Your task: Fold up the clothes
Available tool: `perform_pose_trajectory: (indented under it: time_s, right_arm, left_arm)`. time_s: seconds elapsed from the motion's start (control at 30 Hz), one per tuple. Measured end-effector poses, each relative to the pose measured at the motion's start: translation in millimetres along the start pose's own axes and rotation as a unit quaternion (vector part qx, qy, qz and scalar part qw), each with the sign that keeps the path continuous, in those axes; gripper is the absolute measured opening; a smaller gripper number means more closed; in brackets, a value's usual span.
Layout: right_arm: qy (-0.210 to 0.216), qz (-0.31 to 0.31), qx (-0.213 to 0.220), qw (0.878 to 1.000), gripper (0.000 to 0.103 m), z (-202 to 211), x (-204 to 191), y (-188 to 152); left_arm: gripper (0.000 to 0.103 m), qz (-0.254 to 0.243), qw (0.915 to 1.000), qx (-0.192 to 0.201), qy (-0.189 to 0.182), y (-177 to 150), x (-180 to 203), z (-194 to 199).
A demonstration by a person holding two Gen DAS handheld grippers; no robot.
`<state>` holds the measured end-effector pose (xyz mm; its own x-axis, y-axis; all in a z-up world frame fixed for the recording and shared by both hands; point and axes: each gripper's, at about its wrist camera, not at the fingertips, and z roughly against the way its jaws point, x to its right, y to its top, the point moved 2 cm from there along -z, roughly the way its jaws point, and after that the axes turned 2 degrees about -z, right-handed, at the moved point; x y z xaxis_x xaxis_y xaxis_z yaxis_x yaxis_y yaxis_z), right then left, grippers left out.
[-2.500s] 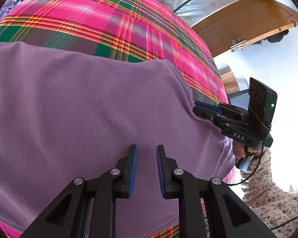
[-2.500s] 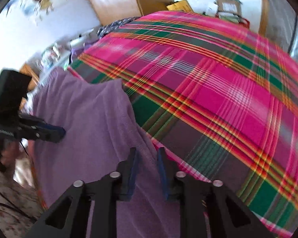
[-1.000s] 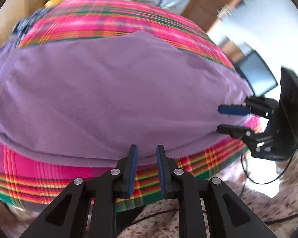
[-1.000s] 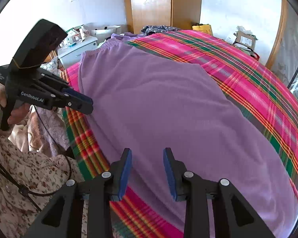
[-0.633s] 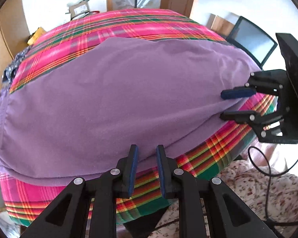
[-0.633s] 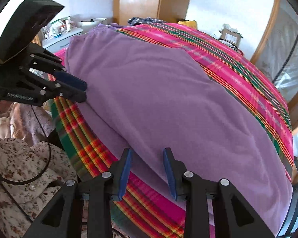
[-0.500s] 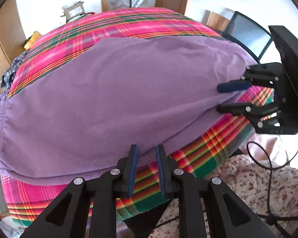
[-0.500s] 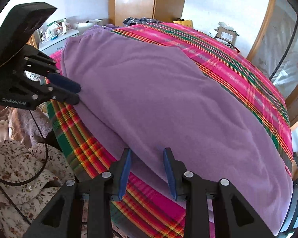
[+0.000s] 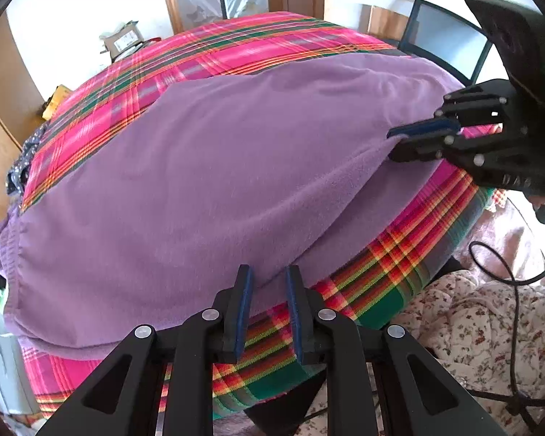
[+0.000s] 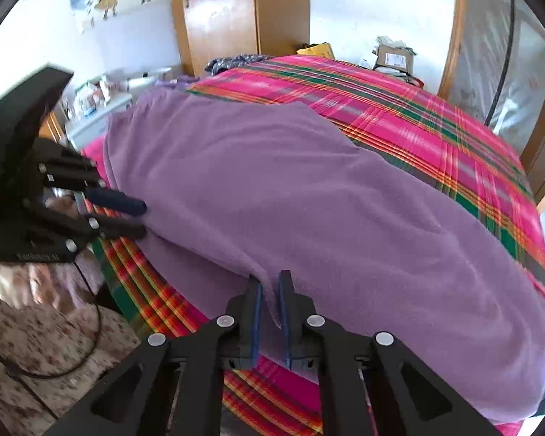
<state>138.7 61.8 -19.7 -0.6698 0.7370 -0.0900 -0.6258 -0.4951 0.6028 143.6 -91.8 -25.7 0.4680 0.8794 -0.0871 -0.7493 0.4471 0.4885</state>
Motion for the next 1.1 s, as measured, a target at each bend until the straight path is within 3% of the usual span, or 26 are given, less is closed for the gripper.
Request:
perform_pose_trajectory:
  time_s: [0.17, 0.5, 0.77, 0.87, 1.1]
  right_arm:
    - [0.025, -0.036, 0.007, 0.999, 0.009, 5.4, 6.9, 1.3]
    - [0.036, -0.057, 0.017, 0.998, 0.009, 8.0, 10.4, 1.9]
    - [0.041, -0.061, 0.022, 0.997, 0.009, 10.2, 9.3, 0.0]
    - [0.039, -0.056, 0.023, 0.997, 0.009, 11.2, 7.5, -2.0]
    - [0.02, -0.016, 0.014, 1.0, 0.009, 11.9, -2.7, -8.7]
  left_arm:
    - [0.019, -0.013, 0.9999, 0.004, 0.008, 5.3, 8.2, -1.6]
    - [0.02, -0.039, 0.9989, 0.011, 0.023, 16.0, 24.6, -4.9]
    - [0.02, -0.025, 0.999, 0.026, 0.026, 24.2, 24.5, -5.6]
    - [0.008, -0.023, 0.9987, 0.04, 0.02, 22.3, 20.5, 1.9]
    - [0.006, -0.008, 0.9997, 0.02, 0.014, 8.0, 10.2, 7.5]
